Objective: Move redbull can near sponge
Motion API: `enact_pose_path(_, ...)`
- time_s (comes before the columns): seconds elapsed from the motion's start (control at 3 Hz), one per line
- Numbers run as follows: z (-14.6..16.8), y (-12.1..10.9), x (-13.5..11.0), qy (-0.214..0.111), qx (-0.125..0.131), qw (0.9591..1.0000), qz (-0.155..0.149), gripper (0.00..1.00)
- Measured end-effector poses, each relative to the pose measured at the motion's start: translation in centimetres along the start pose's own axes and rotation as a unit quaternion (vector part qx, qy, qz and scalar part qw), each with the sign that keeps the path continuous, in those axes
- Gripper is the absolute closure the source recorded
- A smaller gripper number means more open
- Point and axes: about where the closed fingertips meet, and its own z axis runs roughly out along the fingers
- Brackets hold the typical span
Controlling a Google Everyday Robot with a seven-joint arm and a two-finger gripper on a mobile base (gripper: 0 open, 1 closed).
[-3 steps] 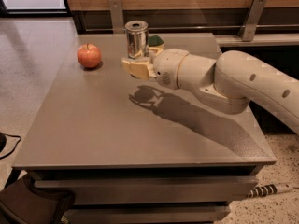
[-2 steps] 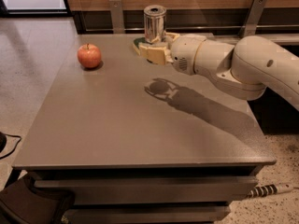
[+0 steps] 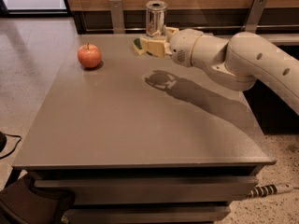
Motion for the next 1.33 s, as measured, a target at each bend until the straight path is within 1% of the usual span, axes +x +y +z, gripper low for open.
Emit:
enact_pose_path(0.33,2.6,-3.4,0.6,-0.021,0.006,0.9997,0.014,1.00)
enact_pose_path(0.67,5.1,-5.9,1.1,-0.018,0.003,0.9998,0.013,1.00)
enact_pose_path(1.0,6.3,-7.0,2.9,0.029,0.000,0.9996,0.002,1.00)
enact_pose_path(1.33,5.9,-8.9,5.6,0.066,0.009,0.9978,0.001,1.00)
